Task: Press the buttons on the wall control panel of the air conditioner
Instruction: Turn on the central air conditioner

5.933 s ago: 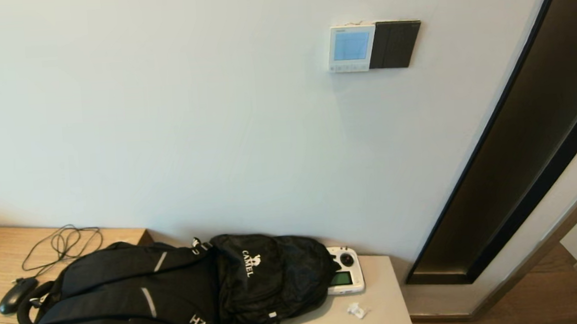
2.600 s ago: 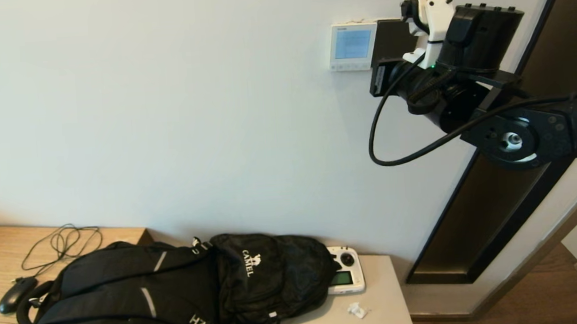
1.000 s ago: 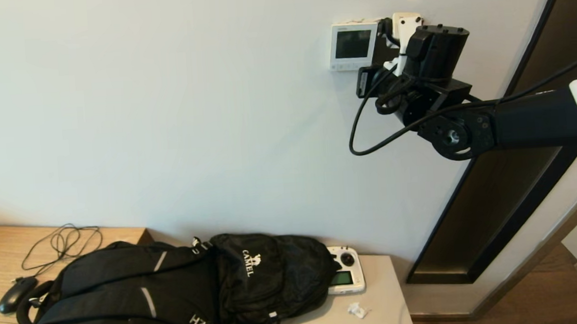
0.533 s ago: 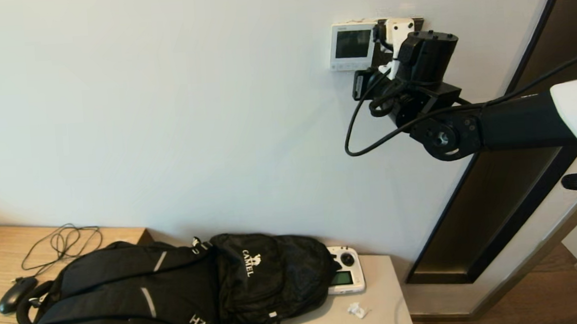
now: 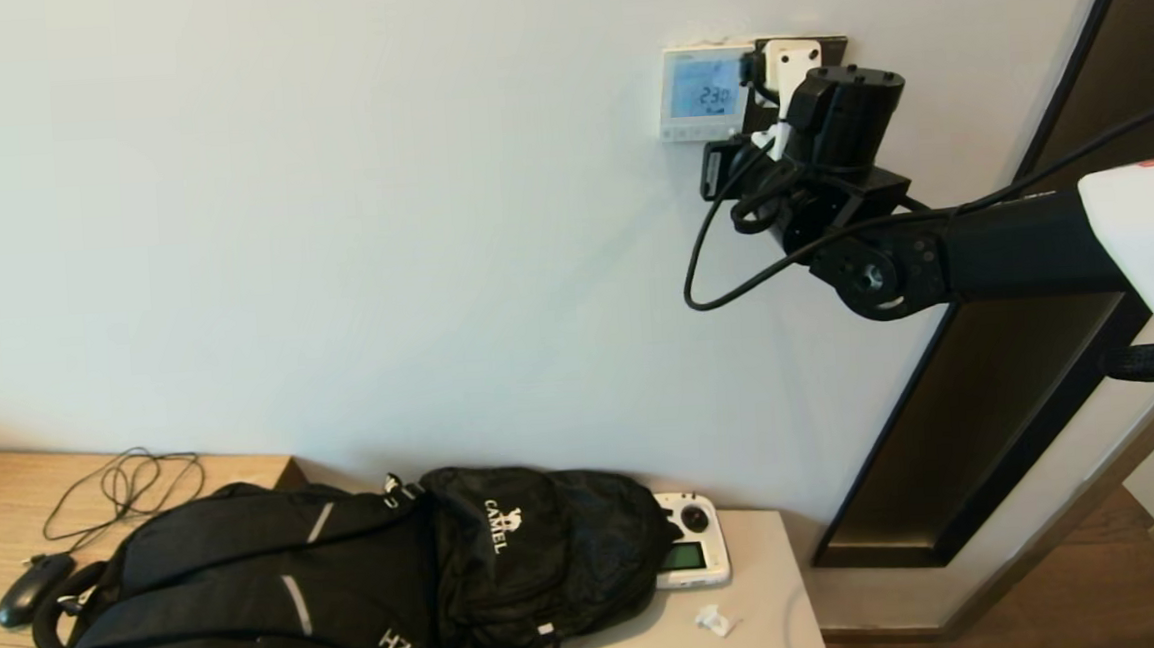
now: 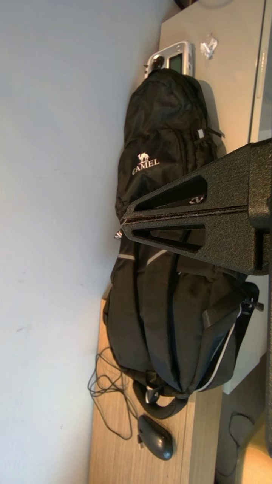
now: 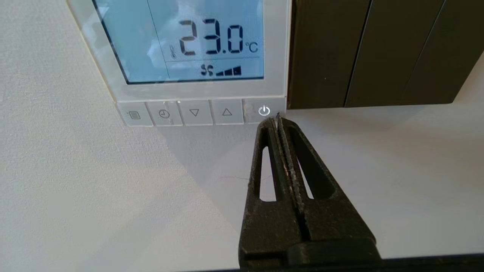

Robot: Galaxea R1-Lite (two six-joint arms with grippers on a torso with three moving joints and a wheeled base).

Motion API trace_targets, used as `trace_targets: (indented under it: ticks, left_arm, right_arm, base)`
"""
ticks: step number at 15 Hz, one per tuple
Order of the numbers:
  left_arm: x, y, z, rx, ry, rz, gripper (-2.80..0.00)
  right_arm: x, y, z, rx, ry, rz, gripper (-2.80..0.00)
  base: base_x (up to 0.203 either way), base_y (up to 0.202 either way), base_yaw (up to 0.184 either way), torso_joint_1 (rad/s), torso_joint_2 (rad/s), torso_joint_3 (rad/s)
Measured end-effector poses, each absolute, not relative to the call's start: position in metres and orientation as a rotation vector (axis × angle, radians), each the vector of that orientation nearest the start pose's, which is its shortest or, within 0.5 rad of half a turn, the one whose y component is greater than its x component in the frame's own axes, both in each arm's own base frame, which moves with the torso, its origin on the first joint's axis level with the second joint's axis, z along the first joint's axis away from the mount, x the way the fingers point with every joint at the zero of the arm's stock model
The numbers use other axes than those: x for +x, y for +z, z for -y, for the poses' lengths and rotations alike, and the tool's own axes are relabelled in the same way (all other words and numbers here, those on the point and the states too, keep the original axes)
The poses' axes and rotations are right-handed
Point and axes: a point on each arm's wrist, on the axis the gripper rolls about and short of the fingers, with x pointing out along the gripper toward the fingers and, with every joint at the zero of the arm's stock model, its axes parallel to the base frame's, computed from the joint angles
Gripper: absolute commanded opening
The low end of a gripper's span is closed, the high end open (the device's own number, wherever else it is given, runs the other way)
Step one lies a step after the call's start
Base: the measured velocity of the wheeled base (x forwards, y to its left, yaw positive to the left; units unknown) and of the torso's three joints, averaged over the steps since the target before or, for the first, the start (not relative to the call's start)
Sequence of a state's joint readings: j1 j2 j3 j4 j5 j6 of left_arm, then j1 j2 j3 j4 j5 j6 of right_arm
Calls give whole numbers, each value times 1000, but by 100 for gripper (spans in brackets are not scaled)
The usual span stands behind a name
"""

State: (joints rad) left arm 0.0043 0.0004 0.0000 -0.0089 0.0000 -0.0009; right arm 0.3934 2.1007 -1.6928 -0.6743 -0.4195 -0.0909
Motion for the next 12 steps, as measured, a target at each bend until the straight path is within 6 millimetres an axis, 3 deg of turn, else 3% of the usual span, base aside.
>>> trace_targets:
  ticks: [8,12]
  left_arm:
    - [-23,76,0,-1,3,9,-280]
    - [-23,76,0,-1,3,9,-280]
  right_arm:
    - [410,285,-158,19,-62,244,-280]
    - [389,292,-165,30,-27,244,-280]
  base:
    - [0,0,0,0,0,0]
    - [0,0,0,0,0,0]
